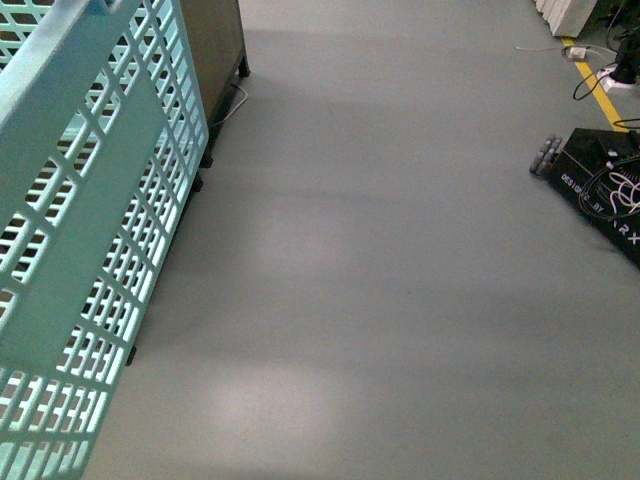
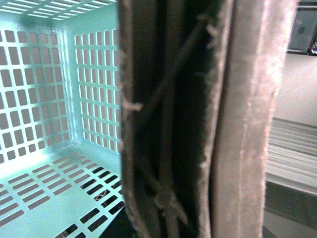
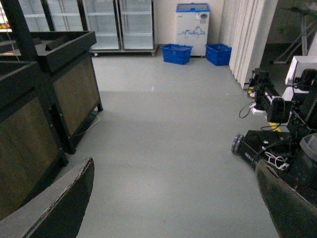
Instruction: Pick mango and avocado into basket
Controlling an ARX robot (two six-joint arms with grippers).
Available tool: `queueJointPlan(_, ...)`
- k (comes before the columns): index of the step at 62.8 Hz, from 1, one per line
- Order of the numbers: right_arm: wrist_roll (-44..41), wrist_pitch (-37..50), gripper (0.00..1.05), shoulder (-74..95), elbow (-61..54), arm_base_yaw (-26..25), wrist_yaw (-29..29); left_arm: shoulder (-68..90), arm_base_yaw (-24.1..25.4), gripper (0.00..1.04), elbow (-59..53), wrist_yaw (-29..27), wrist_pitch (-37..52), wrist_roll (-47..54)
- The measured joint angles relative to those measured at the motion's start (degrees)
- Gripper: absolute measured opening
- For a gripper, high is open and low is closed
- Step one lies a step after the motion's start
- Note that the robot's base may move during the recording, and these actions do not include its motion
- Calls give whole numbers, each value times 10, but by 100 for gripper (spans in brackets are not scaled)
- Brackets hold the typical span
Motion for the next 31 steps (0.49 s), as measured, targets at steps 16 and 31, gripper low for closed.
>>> queueJointPlan(16,0,0,96,0,0,0,0,0,0,14,0,0,0,0)
queueJointPlan(31,0,0,96,0,0,0,2,-1,0,14,0,1,0,-1)
